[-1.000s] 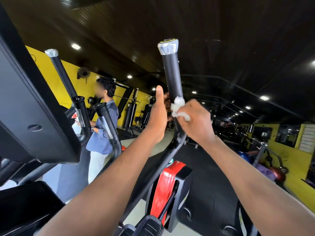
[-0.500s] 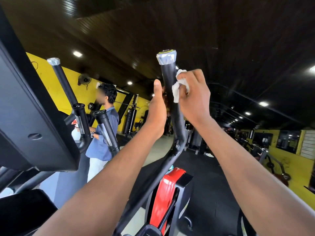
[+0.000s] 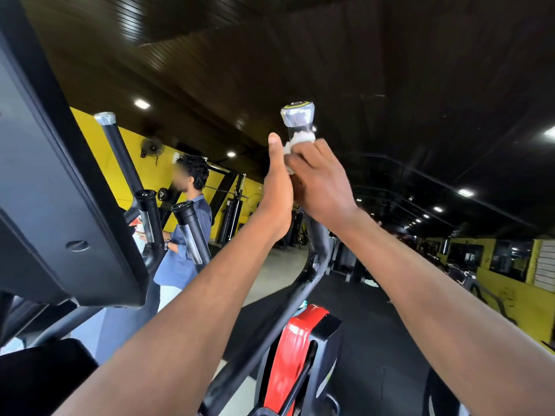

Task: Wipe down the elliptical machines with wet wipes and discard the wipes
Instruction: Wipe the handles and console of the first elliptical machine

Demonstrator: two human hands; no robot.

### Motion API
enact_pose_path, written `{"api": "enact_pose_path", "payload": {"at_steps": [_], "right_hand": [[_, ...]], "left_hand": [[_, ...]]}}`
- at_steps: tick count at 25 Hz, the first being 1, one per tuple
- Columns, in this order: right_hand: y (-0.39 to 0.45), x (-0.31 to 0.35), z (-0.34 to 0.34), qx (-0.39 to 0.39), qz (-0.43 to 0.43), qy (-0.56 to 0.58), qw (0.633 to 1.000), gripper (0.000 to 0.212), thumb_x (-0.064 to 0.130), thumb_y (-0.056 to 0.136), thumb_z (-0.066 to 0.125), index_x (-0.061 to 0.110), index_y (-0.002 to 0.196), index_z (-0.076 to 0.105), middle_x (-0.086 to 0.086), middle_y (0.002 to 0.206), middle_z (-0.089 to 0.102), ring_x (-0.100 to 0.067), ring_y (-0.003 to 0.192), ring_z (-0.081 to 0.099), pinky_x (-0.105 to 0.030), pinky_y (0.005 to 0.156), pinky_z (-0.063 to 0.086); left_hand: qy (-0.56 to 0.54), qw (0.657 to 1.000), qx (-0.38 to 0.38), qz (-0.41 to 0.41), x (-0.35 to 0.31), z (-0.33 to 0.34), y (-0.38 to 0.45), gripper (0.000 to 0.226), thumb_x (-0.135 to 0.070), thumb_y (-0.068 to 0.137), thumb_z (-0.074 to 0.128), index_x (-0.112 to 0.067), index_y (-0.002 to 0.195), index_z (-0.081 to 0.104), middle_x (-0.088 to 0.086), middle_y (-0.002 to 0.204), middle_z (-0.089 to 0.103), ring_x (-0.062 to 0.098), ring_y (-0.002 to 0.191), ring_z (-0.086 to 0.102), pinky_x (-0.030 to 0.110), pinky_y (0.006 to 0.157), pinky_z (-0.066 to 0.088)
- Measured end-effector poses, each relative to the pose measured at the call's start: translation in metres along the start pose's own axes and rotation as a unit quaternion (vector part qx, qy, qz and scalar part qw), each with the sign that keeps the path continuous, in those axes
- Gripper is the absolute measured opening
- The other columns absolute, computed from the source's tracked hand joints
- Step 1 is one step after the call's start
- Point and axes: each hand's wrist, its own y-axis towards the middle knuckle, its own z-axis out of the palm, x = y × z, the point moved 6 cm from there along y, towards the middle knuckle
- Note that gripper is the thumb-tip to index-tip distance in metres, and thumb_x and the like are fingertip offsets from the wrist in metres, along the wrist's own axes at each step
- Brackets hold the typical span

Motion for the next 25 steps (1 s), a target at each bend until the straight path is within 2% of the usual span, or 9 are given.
{"api": "enact_pose_path", "payload": {"at_steps": [7, 9, 12, 13, 15, 17, 19, 22, 25], "right_hand": [[0.028, -0.017, -0.015, -0.134, 0.254, 0.142, 0.947, 0.025, -0.004, 0.086, 0.047, 0.003, 0.107, 0.058, -0.011, 0.110, 0.055, -0.008, 0.090, 0.051, -0.008, 0.071, 0.038], [0.028, -0.037, 0.000, -0.099, 0.394, 0.305, 0.861, 0.025, 0.003, 0.094, 0.041, 0.009, 0.109, 0.061, -0.003, 0.105, 0.064, -0.008, 0.089, 0.059, -0.014, 0.081, 0.046], [0.027, -0.049, 0.022, -0.025, 0.519, 0.551, 0.653, 0.030, 0.012, 0.098, 0.041, 0.006, 0.105, 0.070, -0.012, 0.088, 0.071, -0.020, 0.075, 0.065, -0.036, 0.075, 0.053], [0.026, -0.048, 0.022, -0.005, 0.526, 0.534, 0.662, 0.032, 0.015, 0.098, 0.040, 0.003, 0.102, 0.069, -0.015, 0.085, 0.070, -0.022, 0.071, 0.063, -0.039, 0.072, 0.053], [0.016, -0.047, 0.014, 0.005, 0.474, 0.379, 0.795, 0.033, 0.018, 0.099, 0.036, 0.004, 0.093, 0.065, -0.014, 0.081, 0.066, -0.016, 0.072, 0.058, -0.037, 0.071, 0.052], [0.003, -0.031, -0.001, -0.051, 0.349, 0.203, 0.914, 0.029, 0.012, 0.100, 0.036, 0.010, 0.108, 0.064, -0.001, 0.093, 0.063, -0.004, 0.083, 0.053, -0.014, 0.076, 0.045], [0.003, -0.023, 0.000, -0.064, 0.308, 0.205, 0.927, 0.030, 0.012, 0.101, 0.036, 0.015, 0.120, 0.058, 0.003, 0.105, 0.062, 0.006, 0.087, 0.052, -0.005, 0.078, 0.038], [0.013, -0.035, 0.009, 0.006, 0.395, 0.292, 0.871, 0.038, 0.024, 0.106, 0.030, 0.024, 0.075, 0.052, 0.012, 0.071, 0.055, 0.005, 0.060, 0.048, -0.021, 0.064, 0.036], [-0.010, -0.037, 0.013, 0.028, 0.383, 0.252, 0.888, 0.040, 0.025, 0.106, 0.028, 0.024, 0.073, 0.050, 0.008, 0.071, 0.054, 0.001, 0.065, 0.050, -0.023, 0.063, 0.037]], "left_hand": [[0.034, 0.999, 0.010, 0.040, -0.033, 0.003, 0.001, 0.066, -0.070, 0.093, 0.015, -0.033, 0.118, 0.063, -0.006, 0.118, 0.069, 0.010, 0.115, 0.061, 0.038, 0.104, 0.045], [0.032, 0.998, 0.020, 0.040, -0.033, 0.009, -0.002, 0.055, -0.064, 0.097, 0.014, -0.039, 0.105, 0.063, -0.010, 0.110, 0.070, 0.007, 0.111, 0.062, 0.036, 0.105, 0.044], [0.039, 0.998, 0.011, 0.041, -0.027, 0.009, -0.003, 0.054, -0.063, 0.098, 0.016, -0.036, 0.108, 0.062, -0.007, 0.113, 0.066, 0.010, 0.114, 0.058, 0.040, 0.107, 0.042], [0.039, 0.998, 0.004, 0.044, -0.027, 0.008, -0.002, 0.058, -0.064, 0.097, 0.016, -0.032, 0.110, 0.062, -0.004, 0.113, 0.066, 0.011, 0.112, 0.059, 0.041, 0.105, 0.042], [0.035, 0.999, -0.008, 0.031, -0.025, 0.003, 0.003, 0.064, -0.071, 0.093, 0.018, -0.029, 0.114, 0.062, -0.004, 0.113, 0.064, 0.010, 0.110, 0.058, 0.042, 0.105, 0.042], [0.037, 0.999, 0.014, 0.027, -0.021, 0.002, 0.010, 0.075, -0.079, 0.085, 0.021, -0.032, 0.130, 0.056, -0.004, 0.128, 0.062, 0.012, 0.122, 0.054, 0.045, 0.111, 0.037], [0.030, 0.998, 0.040, 0.033, -0.017, 0.004, 0.012, 0.076, -0.080, 0.084, 0.022, -0.033, 0.136, 0.053, -0.004, 0.136, 0.059, 0.011, 0.128, 0.051, 0.045, 0.114, 0.035], [0.025, 0.998, 0.048, 0.027, -0.007, 0.006, 0.012, 0.071, -0.075, 0.089, 0.021, -0.032, 0.137, 0.050, -0.002, 0.138, 0.056, 0.012, 0.129, 0.050, 0.044, 0.113, 0.036], [0.038, 0.998, 0.050, 0.007, 0.006, 0.005, 0.007, 0.067, -0.069, 0.093, 0.018, -0.031, 0.135, 0.052, -0.002, 0.137, 0.058, 0.012, 0.129, 0.051, 0.044, 0.113, 0.037]]}}
